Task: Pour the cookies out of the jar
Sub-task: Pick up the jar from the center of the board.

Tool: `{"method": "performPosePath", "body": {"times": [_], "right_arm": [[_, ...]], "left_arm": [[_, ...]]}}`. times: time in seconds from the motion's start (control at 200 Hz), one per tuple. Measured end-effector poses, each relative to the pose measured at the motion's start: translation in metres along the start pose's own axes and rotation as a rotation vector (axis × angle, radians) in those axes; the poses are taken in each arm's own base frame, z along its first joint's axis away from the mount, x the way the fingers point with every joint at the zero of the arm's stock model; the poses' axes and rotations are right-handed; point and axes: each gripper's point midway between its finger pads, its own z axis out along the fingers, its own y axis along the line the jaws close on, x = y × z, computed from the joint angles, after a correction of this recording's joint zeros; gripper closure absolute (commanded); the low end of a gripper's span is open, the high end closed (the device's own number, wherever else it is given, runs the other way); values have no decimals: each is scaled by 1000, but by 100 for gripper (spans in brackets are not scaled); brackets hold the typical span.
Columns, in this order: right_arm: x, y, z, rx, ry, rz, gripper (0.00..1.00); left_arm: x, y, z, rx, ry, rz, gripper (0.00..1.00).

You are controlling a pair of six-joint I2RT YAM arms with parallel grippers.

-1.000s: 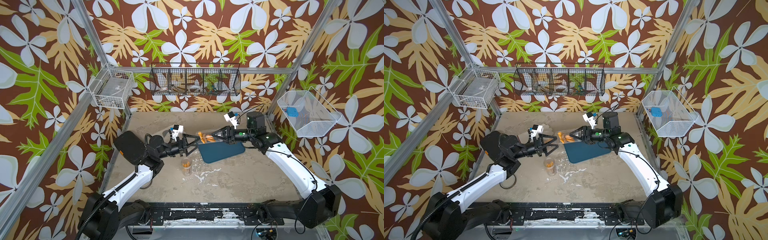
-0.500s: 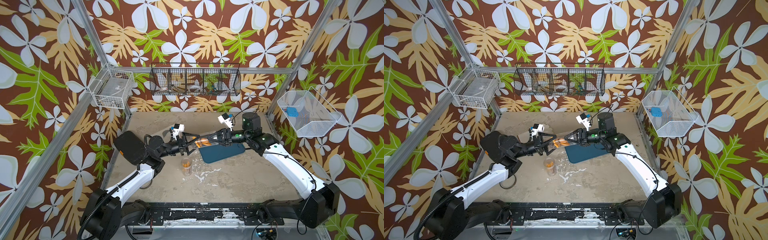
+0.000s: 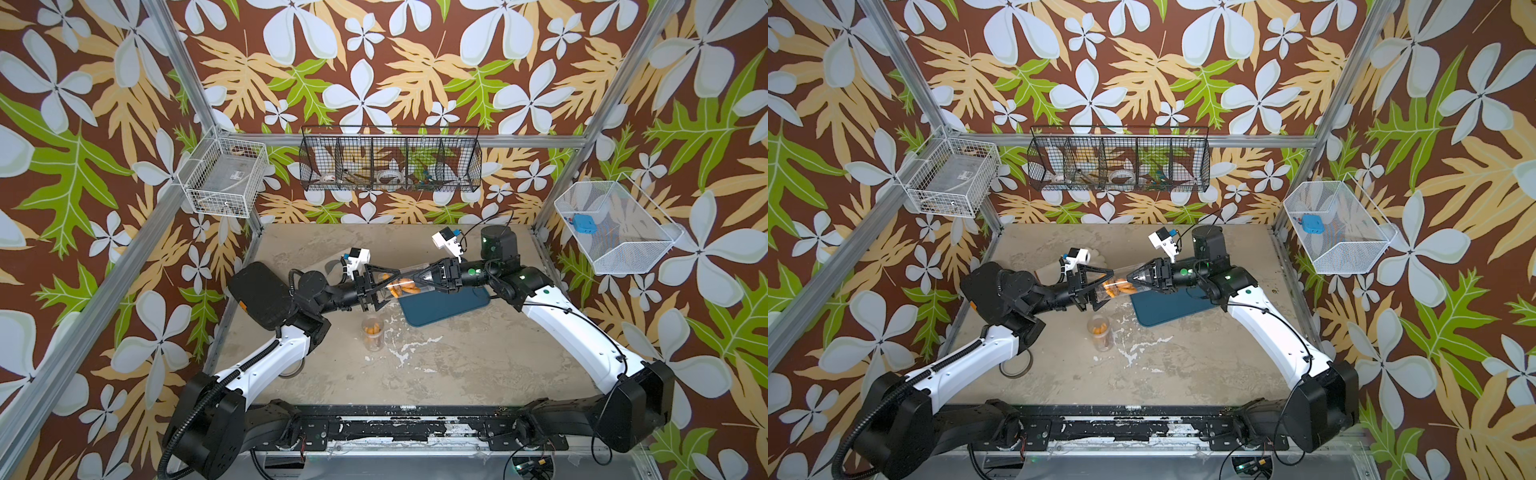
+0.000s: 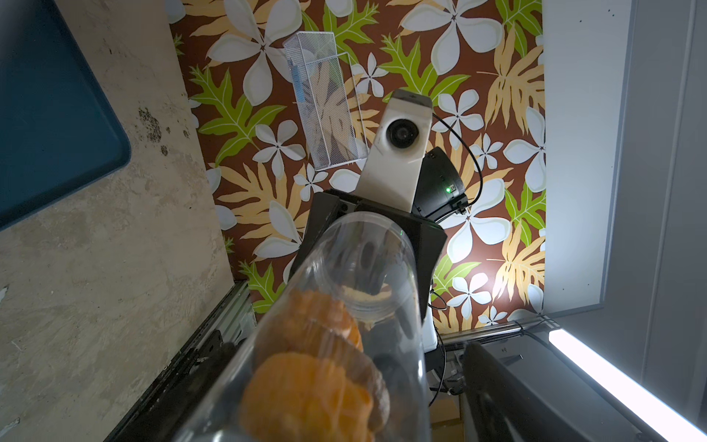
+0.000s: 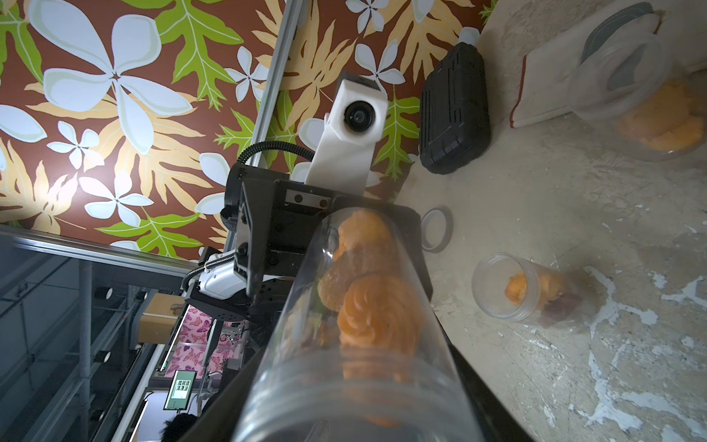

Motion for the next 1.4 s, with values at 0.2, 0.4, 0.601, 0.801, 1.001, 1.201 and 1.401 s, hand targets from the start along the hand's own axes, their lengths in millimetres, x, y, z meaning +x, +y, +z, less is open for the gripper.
{"method": "performPosePath", "body": {"times": [0.2, 0.4, 0.601, 0.801, 1.001, 1.201, 1.401], "right_arm": [[1, -2, 3, -4, 12, 8, 47], [2, -4, 4, -7, 19, 6, 47], [2, -3, 4, -13, 26, -4, 46], [3, -3, 4, -14, 29, -6, 44], [4, -5, 5, -20, 40, -5, 39], [4, -13, 6, 11, 35, 12, 18], [0, -23, 5, 64, 15, 26, 3]], "left_arm": [[2, 3, -1, 6, 5, -17, 13], [3, 6, -2, 7, 7, -27, 19], [4, 7, -2, 11, 13, -30, 22], [4, 7, -2, 11, 17, -34, 26], [5, 8, -3, 15, 16, -34, 32], [4, 12, -6, 13, 8, -37, 35], [9, 18, -14, 3, 17, -36, 36]]}}
